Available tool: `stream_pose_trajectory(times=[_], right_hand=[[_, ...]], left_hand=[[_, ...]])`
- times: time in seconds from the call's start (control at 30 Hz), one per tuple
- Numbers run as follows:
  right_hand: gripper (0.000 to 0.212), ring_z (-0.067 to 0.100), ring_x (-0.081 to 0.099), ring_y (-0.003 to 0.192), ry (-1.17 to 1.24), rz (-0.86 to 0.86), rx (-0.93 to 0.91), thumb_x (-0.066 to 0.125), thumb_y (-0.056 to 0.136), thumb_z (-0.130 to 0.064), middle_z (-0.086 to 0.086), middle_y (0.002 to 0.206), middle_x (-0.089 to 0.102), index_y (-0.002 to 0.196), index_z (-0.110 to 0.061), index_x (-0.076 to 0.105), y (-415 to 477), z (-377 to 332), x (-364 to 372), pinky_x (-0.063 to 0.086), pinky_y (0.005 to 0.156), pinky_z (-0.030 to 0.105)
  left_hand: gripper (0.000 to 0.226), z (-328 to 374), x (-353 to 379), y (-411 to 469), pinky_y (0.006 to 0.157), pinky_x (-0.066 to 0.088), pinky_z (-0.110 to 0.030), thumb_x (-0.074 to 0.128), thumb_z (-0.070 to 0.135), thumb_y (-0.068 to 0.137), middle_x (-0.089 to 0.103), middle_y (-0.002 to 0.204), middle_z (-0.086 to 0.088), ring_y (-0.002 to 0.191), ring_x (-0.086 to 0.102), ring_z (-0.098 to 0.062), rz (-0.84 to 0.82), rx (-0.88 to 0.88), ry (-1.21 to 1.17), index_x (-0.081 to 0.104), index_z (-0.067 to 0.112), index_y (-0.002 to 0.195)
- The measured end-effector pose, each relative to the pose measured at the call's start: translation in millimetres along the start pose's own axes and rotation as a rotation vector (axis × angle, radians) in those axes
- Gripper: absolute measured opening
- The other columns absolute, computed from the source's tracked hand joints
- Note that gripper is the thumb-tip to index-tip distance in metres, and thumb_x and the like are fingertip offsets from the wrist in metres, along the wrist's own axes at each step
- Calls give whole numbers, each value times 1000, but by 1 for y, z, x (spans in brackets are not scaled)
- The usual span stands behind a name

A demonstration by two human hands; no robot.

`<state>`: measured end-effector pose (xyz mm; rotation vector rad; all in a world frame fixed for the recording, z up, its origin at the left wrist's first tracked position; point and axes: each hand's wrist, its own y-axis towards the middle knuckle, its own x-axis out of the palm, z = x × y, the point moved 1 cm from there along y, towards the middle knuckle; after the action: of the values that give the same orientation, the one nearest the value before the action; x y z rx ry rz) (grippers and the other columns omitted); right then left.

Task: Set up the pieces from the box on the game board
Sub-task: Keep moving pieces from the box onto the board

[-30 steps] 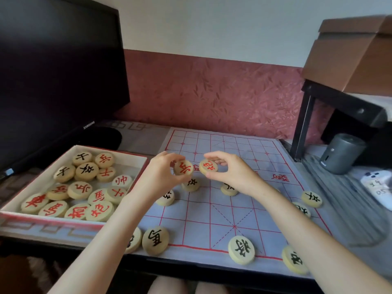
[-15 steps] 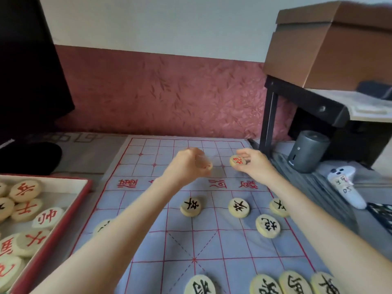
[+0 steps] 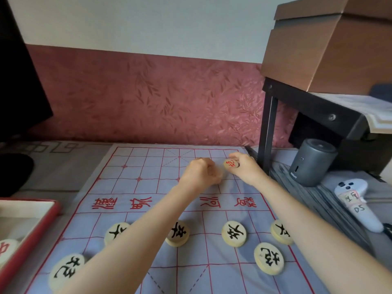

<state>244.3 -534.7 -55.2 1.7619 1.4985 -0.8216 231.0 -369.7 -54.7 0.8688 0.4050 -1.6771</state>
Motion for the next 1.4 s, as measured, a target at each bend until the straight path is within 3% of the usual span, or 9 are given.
stream_pose_trajectory(times=[0.3, 0.47, 0.6, 0.83, 0.9, 0.97, 1.1, 1.23, 1.4], right_hand=[[51, 23, 48, 122, -30, 0, -39, 63, 87, -20, 8, 134, 51, 134, -12, 47, -8, 6, 0, 40, 103, 34], [51, 20, 46, 124, 19, 32, -63, 63, 88, -30, 5, 135, 51, 133, -13, 49, -20, -1, -8, 37, 102, 30], [45, 17, 47, 125, 53, 10, -99, 59, 90, -24, 2, 138, 49, 133, -16, 50, -34, -20, -13, 35, 98, 25], [40, 8, 42, 127, 45, -133, -212, 55, 92, -31, -9, 133, 49, 131, -30, 49, -62, -89, 4, 29, 98, 24], [39, 3, 43, 124, 57, -181, -272, 55, 92, -30, -11, 131, 51, 130, -28, 51, -70, -116, 14, 29, 94, 20], [36, 3, 46, 124, 72, -224, -338, 56, 92, -28, -8, 132, 54, 128, -25, 53, -77, -141, 26, 33, 101, 22], [37, 1, 47, 121, 83, -327, -450, 55, 93, -26, -9, 133, 54, 129, -23, 52, -94, -192, 57, 31, 101, 18], [38, 3, 47, 122, 82, -409, -552, 56, 92, -26, -8, 132, 54, 130, -22, 53, -115, -240, 87, 34, 105, 23], [39, 7, 39, 120, 8, -527, -648, 55, 92, -31, -4, 125, 48, 130, -26, 51, -144, -280, 122, 32, 87, 25]], left_hand=[[43, -5, 13, 2, 90, 46, -37, 60, 40, 83, 64, 107, -12, 104, 54, -28, -46, 76, 107, 60, 12, 115], [59, -6, 3, -3, 103, 35, -33, 62, 42, 82, 52, 129, -10, 124, 40, -26, -45, 72, 121, 47, 13, 131], [35, -7, -23, -12, 99, 37, -29, 62, 32, 85, 59, 123, -7, 119, 47, -22, -6, 109, 111, 62, 15, 116], [26, -38, -94, -55, 89, 40, -22, 62, 22, 86, 64, 115, -1, 104, 57, -13, 65, 61, 78, 64, 17, 111], [25, -54, -118, -72, 91, 44, -25, 62, 23, 85, 65, 113, 0, 101, 58, -13, 86, 35, 104, 65, 20, 110], [25, -72, -142, -94, 91, 46, -28, 63, 24, 84, 65, 111, 0, 99, 59, -12, 119, -3, 127, 65, 21, 109], [26, -108, -192, -146, 88, 44, -24, 64, 19, 84, 63, 109, 1, 100, 59, -13, 199, -68, 203, 66, 19, 110], [26, -141, -233, -194, 81, 41, -23, 65, 14, 83, 61, 107, 2, 90, 58, -12, 275, -171, 247, 66, 19, 108], [22, -171, -264, -236, 74, 43, -21, 70, 22, 79, 63, 101, 7, 89, 61, -11, 333, -244, 304, 68, 30, 99]])
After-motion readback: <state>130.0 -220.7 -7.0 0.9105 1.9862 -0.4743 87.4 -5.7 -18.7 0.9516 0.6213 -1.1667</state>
